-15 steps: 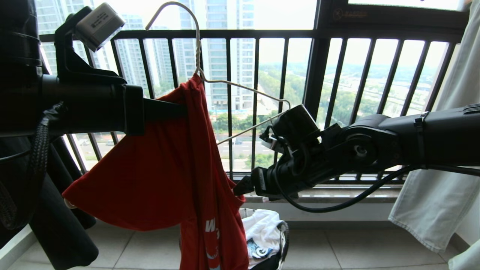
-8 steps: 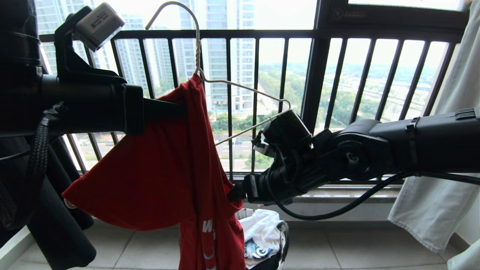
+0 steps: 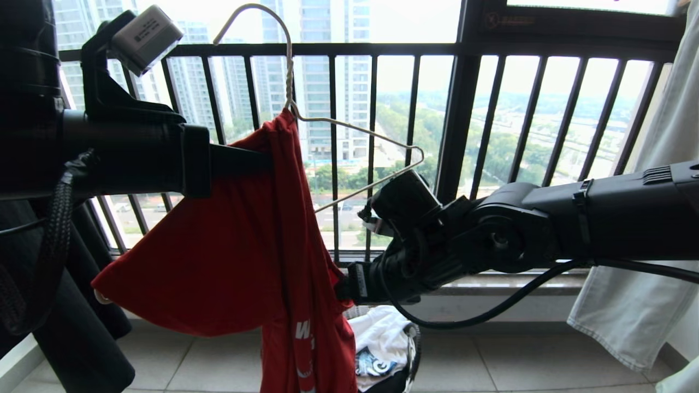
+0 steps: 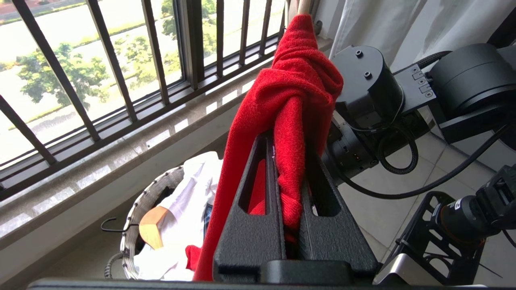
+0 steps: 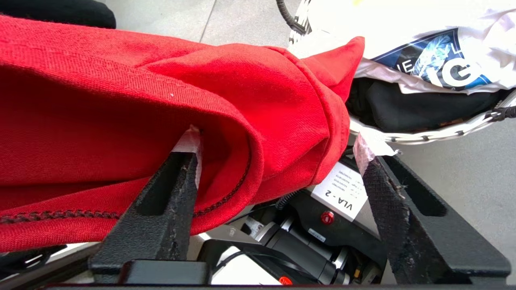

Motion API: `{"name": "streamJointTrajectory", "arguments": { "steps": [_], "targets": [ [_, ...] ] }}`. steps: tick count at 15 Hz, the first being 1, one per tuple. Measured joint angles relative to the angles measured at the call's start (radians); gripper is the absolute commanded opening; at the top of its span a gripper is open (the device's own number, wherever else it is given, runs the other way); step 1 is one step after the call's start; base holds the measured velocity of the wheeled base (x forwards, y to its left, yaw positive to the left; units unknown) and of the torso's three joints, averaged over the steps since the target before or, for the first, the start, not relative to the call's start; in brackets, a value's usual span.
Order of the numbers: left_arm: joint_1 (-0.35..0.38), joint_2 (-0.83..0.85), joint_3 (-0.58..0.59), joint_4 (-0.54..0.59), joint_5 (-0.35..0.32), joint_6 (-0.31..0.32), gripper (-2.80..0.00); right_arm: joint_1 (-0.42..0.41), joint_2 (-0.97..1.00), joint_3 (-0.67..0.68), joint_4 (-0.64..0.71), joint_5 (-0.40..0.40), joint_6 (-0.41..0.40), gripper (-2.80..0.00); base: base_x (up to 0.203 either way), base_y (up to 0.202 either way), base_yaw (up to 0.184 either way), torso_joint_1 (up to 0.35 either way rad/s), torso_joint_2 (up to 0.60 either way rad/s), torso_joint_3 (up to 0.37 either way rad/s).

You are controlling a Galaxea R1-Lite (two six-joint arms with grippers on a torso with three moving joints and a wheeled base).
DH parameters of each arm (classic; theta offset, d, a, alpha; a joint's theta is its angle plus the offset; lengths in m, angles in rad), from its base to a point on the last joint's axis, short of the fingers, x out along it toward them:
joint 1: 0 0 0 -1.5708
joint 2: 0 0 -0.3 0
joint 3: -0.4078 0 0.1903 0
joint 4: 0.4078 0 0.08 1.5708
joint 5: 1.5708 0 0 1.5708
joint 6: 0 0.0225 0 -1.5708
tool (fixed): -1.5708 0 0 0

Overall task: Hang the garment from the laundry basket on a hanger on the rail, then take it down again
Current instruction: Hang the clothes on the clothes rack

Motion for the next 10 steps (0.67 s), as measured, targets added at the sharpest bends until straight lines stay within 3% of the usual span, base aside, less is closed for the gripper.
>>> {"name": "streamJointTrajectory", "arguments": {
  "steps": [6, 10],
  "targets": [
    [0.000, -0.001, 0.000, 0.000, 0.001, 0.000, -2.80, -0.016, -0.004, -0.004, 0.000, -0.040, 0.000, -2.80, 0.000, 0.000, 0.000, 0.000, 0.00, 0.000],
    [-0.001, -0.003, 0.002, 0.001, -0.003, -0.001, -2.80, -0.109, -0.025, -0.022, 0.001, -0.044, -0.019, -2.80, 0.000, 0.000, 0.000, 0.000, 0.00, 0.000]
  ]
}}
